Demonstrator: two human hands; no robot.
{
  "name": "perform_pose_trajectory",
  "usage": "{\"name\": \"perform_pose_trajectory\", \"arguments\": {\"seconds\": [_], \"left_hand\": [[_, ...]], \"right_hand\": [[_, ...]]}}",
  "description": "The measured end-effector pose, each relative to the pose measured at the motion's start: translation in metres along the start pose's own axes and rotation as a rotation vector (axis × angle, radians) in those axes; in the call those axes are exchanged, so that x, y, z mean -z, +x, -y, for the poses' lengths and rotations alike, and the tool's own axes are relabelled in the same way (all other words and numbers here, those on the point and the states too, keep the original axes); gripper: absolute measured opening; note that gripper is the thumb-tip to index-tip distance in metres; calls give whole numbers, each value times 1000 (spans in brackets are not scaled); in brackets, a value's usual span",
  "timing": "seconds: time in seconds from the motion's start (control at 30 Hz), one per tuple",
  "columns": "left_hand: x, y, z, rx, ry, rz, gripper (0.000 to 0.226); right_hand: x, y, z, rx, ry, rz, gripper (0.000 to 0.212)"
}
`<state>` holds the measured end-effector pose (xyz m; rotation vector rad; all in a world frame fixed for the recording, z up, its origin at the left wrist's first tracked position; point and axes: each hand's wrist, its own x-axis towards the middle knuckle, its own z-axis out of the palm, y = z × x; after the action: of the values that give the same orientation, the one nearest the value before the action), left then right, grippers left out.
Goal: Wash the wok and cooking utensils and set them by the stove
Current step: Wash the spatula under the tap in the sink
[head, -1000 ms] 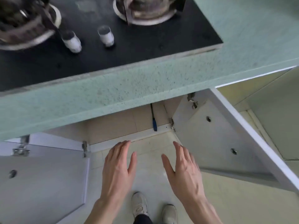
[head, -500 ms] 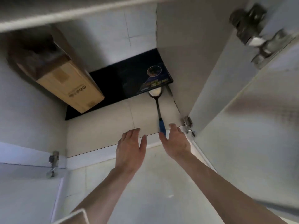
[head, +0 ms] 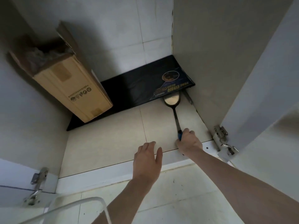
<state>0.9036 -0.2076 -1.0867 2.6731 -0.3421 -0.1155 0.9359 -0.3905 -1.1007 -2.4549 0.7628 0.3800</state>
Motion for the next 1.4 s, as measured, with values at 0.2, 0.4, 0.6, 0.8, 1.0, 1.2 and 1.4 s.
{"name": "perform_pose_trajectory", "arguments": {"seconds": [0.2,0.4,0.6,0.8,1.0,1.2,1.4], "left_hand": [[-10,-5,-8,41,-124,73,41],[1,-39,-43,464,-632,292,33],[49,-90,-81,927,-837,384,29],[156,-157,-123,1199,-1043,306,16],[310,-220,-191,1309,-1250,371,25],[454,-278,-279,1360,-1352,282,19],[553,-314,-349,1244,-1377,257,12]], "right_hand": [[-11,-39,-18,-3,100,96,38],[-1,-141,-40,-79,419,301,19],[47,-255,-57,45,274,346,10],[131,-351,-43,169,216,387,17],[281,-449,-2,268,15,405,30],[419,-545,33,284,-66,403,37],[508,-623,62,146,13,257,30]]}}
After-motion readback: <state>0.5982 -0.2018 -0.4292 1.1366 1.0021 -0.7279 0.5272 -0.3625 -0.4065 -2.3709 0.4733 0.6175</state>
